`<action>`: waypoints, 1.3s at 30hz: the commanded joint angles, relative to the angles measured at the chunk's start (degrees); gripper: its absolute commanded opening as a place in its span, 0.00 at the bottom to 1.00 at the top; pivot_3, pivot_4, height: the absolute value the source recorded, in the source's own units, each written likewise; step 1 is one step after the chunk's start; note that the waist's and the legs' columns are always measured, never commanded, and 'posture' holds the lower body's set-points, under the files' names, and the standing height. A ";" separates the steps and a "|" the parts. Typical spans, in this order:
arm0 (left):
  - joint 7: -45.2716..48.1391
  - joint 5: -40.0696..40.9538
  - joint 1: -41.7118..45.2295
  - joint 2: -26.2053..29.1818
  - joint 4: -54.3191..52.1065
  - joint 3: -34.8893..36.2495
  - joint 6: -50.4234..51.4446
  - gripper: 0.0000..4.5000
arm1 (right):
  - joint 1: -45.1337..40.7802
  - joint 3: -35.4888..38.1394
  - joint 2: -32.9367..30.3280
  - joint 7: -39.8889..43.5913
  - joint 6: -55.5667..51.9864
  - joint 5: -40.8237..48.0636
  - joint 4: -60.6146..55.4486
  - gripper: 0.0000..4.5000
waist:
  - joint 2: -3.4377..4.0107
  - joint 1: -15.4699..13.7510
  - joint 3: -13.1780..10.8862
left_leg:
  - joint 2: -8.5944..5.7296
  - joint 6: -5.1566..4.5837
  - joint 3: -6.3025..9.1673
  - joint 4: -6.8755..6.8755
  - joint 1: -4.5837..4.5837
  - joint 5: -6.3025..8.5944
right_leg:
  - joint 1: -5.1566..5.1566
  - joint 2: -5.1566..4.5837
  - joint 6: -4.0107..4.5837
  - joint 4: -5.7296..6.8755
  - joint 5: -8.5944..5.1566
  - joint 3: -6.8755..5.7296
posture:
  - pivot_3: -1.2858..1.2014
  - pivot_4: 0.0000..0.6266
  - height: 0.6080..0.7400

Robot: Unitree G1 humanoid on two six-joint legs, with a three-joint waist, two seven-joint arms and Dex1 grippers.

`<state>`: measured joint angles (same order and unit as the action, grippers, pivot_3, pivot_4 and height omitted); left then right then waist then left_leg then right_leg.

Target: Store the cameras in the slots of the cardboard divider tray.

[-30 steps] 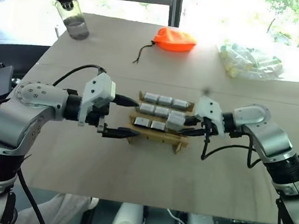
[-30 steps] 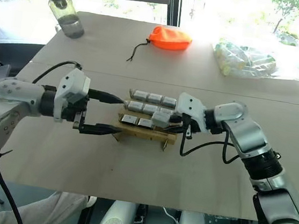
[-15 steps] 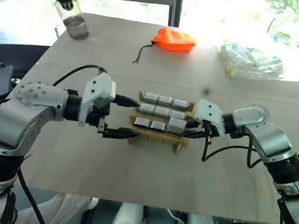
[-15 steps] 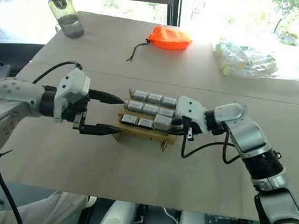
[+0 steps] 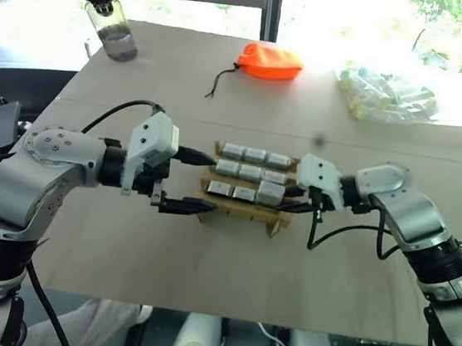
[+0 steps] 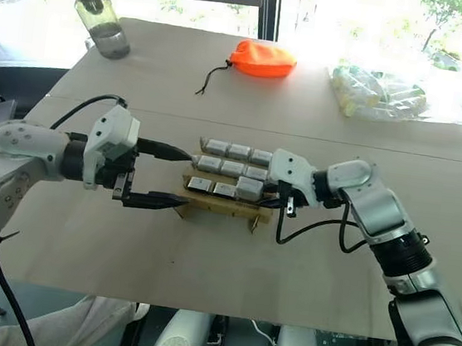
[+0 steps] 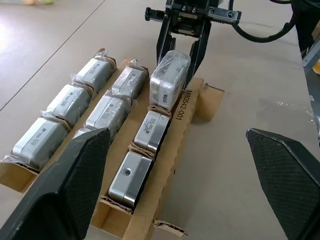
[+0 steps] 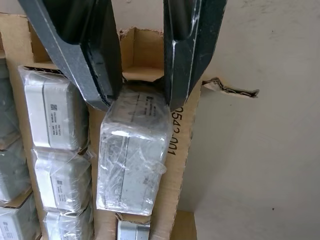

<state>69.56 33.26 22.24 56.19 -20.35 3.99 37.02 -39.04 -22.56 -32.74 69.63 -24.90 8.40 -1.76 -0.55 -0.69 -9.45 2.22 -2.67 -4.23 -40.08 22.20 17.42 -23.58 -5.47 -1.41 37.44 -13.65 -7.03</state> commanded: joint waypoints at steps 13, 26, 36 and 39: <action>0.52 0.25 1.21 1.18 -0.79 0.92 -0.79 1.00 | 0.65 0.57 0.59 -0.41 1.08 -0.97 -0.39 0.93 | 0.00 0.05 0.00 | 0.00 0.00 -0.02 0.00 -0.02 0.00 | 0.00 0.00 0.00 0.03 0.00 0.02 | 0.52 0.24 0.89; 0.90 -0.04 1.53 1.09 -0.32 0.43 -1.16 1.00 | 1.44 4.00 -0.02 0.53 -3.76 4.82 -5.25 0.93 | 0.01 0.03 0.00 | 0.00 0.00 -0.02 0.00 -0.02 0.00 | 0.00 0.00 0.00 0.03 0.00 0.03 | 0.52 0.24 0.89; -1.55 -1.22 -2.75 -0.78 1.61 2.22 -3.47 1.00 | 14.40 20.62 -7.84 2.82 -5.01 17.91 -11.35 0.93 | 0.00 -0.24 -0.01 | -0.01 0.00 0.09 0.00 0.15 0.00 | -0.02 -0.03 0.00 -0.12 0.01 -0.09 | 0.52 0.24 0.89; -2.30 -3.31 -7.33 -1.43 5.06 4.04 -7.34 1.00 | 21.99 28.48 -8.48 3.09 0.88 20.12 -8.53 0.93 | 0.00 -0.17 -0.01 | 0.00 0.00 0.11 0.05 0.16 0.00 | -0.02 0.00 0.00 -0.19 0.01 -0.14 | 0.52 0.24 0.89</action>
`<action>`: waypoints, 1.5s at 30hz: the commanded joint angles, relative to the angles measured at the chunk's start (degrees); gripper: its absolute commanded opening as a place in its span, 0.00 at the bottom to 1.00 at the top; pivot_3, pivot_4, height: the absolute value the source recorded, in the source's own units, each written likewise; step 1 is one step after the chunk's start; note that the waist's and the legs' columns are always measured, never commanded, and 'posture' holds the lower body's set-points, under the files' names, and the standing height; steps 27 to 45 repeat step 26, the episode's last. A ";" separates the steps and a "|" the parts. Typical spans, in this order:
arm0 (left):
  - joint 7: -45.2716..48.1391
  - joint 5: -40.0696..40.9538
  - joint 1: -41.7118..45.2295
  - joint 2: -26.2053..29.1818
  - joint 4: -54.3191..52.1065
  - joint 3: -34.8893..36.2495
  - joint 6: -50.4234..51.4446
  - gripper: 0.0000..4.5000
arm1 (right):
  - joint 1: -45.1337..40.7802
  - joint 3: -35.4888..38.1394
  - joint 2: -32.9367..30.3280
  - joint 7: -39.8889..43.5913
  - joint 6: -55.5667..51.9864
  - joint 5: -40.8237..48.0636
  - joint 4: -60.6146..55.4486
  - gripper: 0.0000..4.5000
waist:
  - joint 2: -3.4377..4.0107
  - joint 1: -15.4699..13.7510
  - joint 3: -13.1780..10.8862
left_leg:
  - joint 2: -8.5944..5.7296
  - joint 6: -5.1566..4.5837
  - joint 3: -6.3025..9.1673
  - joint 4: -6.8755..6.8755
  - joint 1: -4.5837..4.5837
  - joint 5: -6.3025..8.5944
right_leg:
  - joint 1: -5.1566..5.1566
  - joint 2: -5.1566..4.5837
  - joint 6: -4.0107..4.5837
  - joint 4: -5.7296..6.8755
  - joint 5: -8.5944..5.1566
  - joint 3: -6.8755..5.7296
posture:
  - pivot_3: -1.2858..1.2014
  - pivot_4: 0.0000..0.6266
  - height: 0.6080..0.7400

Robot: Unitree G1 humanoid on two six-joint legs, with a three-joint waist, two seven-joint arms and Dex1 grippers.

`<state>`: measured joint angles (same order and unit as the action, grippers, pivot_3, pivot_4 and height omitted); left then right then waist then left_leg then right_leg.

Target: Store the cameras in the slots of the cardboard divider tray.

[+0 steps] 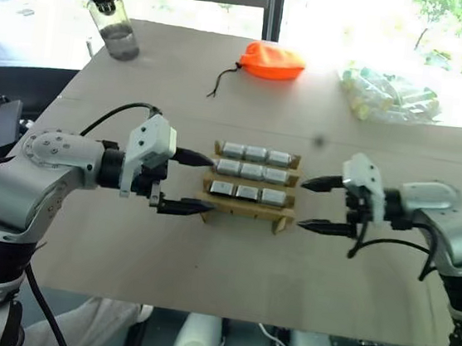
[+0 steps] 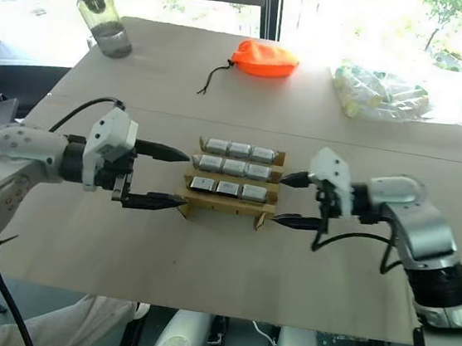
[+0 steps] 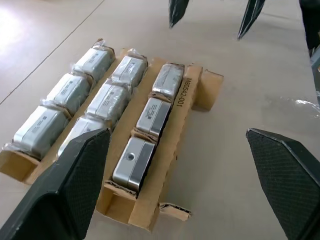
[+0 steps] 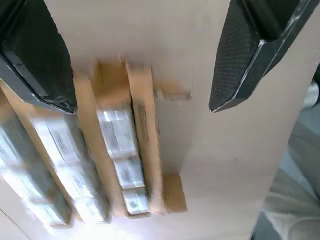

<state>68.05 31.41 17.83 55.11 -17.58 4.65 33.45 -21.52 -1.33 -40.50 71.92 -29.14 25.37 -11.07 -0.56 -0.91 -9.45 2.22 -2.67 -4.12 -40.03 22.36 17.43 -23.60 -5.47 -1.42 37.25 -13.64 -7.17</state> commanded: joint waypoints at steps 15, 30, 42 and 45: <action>-3.54 -8.68 -16.80 -6.74 21.65 10.68 -25.61 1.00 | 19.27 21.05 -1.99 3.53 27.40 1.96 22.93 0.93 | 0.03 0.16 0.01 | 0.05 -0.01 -0.24 0.15 -0.46 0.01 | 0.19 -0.03 0.01 0.10 -0.01 0.24 | 0.52 0.24 0.89; -4.17 -10.22 -15.81 -9.27 24.71 9.34 -30.94 1.00 | 18.02 20.26 -2.02 3.78 29.88 2.00 26.85 0.93 | 0.04 0.17 0.01 | 0.04 -0.01 -0.25 0.15 -0.47 0.01 | 0.19 -0.10 0.01 0.14 0.00 0.22 | 0.52 0.24 0.89; -4.17 -10.22 -15.81 -9.27 24.71 9.34 -30.94 1.00 | 18.02 20.26 -2.02 3.78 29.88 2.00 26.85 0.93 | 0.04 0.17 0.01 | 0.04 -0.01 -0.25 0.15 -0.47 0.01 | 0.19 -0.10 0.01 0.14 0.00 0.22 | 0.52 0.24 0.89; -4.17 -10.22 -15.81 -9.27 24.71 9.34 -30.94 1.00 | 18.02 20.26 -2.02 3.78 29.88 2.00 26.85 0.93 | 0.04 0.17 0.01 | 0.04 -0.01 -0.25 0.15 -0.47 0.01 | 0.19 -0.10 0.01 0.14 0.00 0.22 | 0.52 0.24 0.89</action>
